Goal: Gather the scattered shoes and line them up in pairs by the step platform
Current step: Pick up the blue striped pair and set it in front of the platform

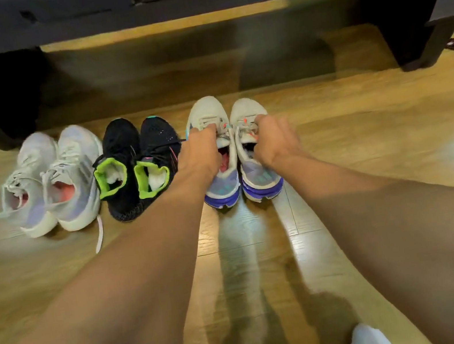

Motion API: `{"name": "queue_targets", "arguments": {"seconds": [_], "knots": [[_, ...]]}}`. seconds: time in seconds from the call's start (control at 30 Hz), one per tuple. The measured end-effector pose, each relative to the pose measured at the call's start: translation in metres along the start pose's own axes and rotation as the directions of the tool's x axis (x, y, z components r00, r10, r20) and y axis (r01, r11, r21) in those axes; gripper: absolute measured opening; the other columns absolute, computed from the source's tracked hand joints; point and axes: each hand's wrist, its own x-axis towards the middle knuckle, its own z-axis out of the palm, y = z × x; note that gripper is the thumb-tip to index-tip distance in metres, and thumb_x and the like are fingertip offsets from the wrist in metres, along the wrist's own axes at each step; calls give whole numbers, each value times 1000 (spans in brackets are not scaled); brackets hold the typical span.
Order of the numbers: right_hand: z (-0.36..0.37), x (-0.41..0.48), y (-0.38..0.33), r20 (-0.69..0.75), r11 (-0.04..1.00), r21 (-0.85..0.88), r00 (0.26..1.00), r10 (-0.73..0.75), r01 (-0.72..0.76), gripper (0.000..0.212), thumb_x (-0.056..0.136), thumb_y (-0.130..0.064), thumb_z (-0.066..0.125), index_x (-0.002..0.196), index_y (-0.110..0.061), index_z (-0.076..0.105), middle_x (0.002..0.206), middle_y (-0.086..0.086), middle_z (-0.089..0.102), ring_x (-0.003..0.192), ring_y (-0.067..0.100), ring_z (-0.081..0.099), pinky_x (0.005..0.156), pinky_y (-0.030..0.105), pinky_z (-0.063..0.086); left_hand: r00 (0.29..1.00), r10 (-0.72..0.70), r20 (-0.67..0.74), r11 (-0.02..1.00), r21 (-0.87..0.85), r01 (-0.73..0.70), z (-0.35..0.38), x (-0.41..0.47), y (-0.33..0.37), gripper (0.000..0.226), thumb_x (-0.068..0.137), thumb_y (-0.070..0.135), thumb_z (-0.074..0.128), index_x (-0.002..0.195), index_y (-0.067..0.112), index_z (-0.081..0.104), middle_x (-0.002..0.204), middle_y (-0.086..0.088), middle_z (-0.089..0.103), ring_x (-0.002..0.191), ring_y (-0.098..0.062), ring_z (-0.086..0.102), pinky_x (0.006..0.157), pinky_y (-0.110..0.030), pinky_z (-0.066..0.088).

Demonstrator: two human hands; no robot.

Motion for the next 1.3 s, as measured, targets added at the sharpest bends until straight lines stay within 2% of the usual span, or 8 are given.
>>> {"name": "queue_targets", "arguments": {"seconds": [0.17,0.33,0.4,0.6,0.8,1.03,1.17,1.3], "knots": [[4,17,1,-80,1000,-12,997,19,-20,42,83,-6,66,123,-16,58,109,14,66,103,34,60,80,39,50,1000,-9,-4,1000,-4,9,23,8,-16,67,81,-6,53,140,19,34,126,-20,42,104,-48,54,71,-44,37],[14,13,-6,-134,999,32,991,13,-9,40,82,-3,65,120,-16,59,100,11,68,93,32,62,74,38,53,998,-43,-35,998,-38,41,25,10,-27,62,81,-8,54,134,18,36,125,-19,39,99,-47,54,74,-49,44],[21,11,-10,-145,999,41,989,0,6,42,83,-4,66,122,-16,58,97,10,68,92,31,63,76,40,54,998,-50,-32,998,-25,49,27,10,-26,63,80,-10,53,134,17,35,126,-19,38,100,-47,54,73,-48,44],[31,5,-4,-77,1000,11,997,-12,13,45,85,-13,69,127,-19,53,100,9,69,91,30,65,77,44,57,999,-35,11,999,29,34,29,13,-28,73,81,-11,53,142,20,29,132,-19,34,106,-46,52,72,-45,40],[32,1,-2,-16,999,-37,1000,-22,22,47,84,-11,67,127,-17,50,102,10,66,94,30,63,79,41,55,997,-48,65,996,81,43,25,11,-26,75,79,-12,55,141,19,27,131,-20,33,105,-45,52,71,-46,41],[25,-1,-6,-29,997,-14,997,69,-70,34,89,-16,63,121,-12,52,108,14,64,99,32,60,78,40,51,995,-69,67,977,208,54,25,7,-21,63,87,0,57,141,10,25,134,-25,36,117,-44,46,84,-49,46],[23,1,-5,88,988,-20,984,153,-152,38,85,-16,67,120,-9,54,114,15,60,106,31,57,75,35,45,994,-56,89,964,263,31,28,8,-7,70,87,-1,53,147,3,17,141,-35,30,123,-47,41,92,-49,45],[24,4,-6,68,984,-14,982,177,-177,32,85,-16,68,116,-9,58,113,14,60,105,30,58,71,33,44,997,-68,49,959,279,52,30,9,-4,60,89,-2,51,142,-5,23,138,-36,34,122,-47,43,92,-49,46]]}}
